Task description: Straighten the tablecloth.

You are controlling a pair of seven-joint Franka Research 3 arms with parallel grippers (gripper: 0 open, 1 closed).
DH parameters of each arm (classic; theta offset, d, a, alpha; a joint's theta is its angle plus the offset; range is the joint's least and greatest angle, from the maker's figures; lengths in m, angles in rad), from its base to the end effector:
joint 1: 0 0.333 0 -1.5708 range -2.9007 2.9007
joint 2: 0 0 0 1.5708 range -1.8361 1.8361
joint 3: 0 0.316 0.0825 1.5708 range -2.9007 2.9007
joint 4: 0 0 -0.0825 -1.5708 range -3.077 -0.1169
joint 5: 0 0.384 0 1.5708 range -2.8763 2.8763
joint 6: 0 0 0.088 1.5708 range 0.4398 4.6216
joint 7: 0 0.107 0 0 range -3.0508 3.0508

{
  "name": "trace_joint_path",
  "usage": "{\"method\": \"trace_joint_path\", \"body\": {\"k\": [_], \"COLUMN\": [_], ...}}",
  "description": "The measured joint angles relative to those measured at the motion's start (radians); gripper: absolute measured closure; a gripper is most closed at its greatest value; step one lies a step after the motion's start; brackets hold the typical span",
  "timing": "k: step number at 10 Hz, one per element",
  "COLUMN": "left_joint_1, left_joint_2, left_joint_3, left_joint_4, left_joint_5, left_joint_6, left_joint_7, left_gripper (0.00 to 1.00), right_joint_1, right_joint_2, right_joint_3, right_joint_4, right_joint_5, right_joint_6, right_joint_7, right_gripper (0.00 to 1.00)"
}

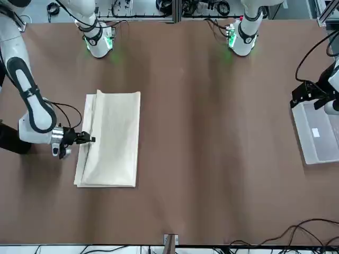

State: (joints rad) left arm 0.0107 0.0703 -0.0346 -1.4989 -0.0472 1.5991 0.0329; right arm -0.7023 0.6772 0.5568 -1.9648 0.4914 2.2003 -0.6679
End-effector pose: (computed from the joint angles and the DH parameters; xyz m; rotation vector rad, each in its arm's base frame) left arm 0.5792 -0.0180 0.6214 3.0905 -0.0866 0.0466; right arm 0.5744 -0.0658 0.1580 -2.3540 -0.1216 0.0950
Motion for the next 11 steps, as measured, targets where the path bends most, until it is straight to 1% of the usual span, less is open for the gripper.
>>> {"method": "trace_joint_path", "body": {"k": [2, 3, 5, 8, 9, 11], "left_joint_1": [0.0, 0.001, 0.006, 0.011, 0.011, 0.011], "left_joint_2": [0.0, 0.0, 0.0, 0.0, 0.0, 0.0], "left_joint_3": [0.0, 0.0, 0.001, 0.001, 0.001, 0.001], "left_joint_4": [0.0, 0.0, 0.001, 0.001, 0.001, 0.001], "left_joint_5": [0.0, 0.0, 0.0, 0.0, 0.0, 0.0], "left_joint_6": [0.0, 0.0, 0.0, 0.0, 0.0, 0.0], "left_joint_7": [0.0, 0.0, 0.0, 0.0, 0.0, 0.0], "left_gripper": [0.0, 0.0, 0.0, 0.0, 0.0, 0.0], "right_joint_1": [0.002, 0.003, 0.014, 0.078, 0.095, 0.157], "right_joint_2": [-0.025, -0.034, -0.06, -0.103, -0.106, -0.108], "right_joint_3": [0.032, 0.057, 0.121, 0.148, 0.167, 0.185], "right_joint_4": [0.004, 0.005, 0.007, 0.014, 0.023, 0.038], "right_joint_5": [0.0, 0.0, 0.0, 0.0, 0.001, 0.018], "right_joint_6": [-0.016, -0.02, -0.018, -0.015, -0.006, 0.031], "right_joint_7": [0.016, 0.033, 0.074, 0.125, 0.132, 0.17], "right_gripper": [0.97, 0.97, 0.97, 0.97, 0.97, 0.97]}}
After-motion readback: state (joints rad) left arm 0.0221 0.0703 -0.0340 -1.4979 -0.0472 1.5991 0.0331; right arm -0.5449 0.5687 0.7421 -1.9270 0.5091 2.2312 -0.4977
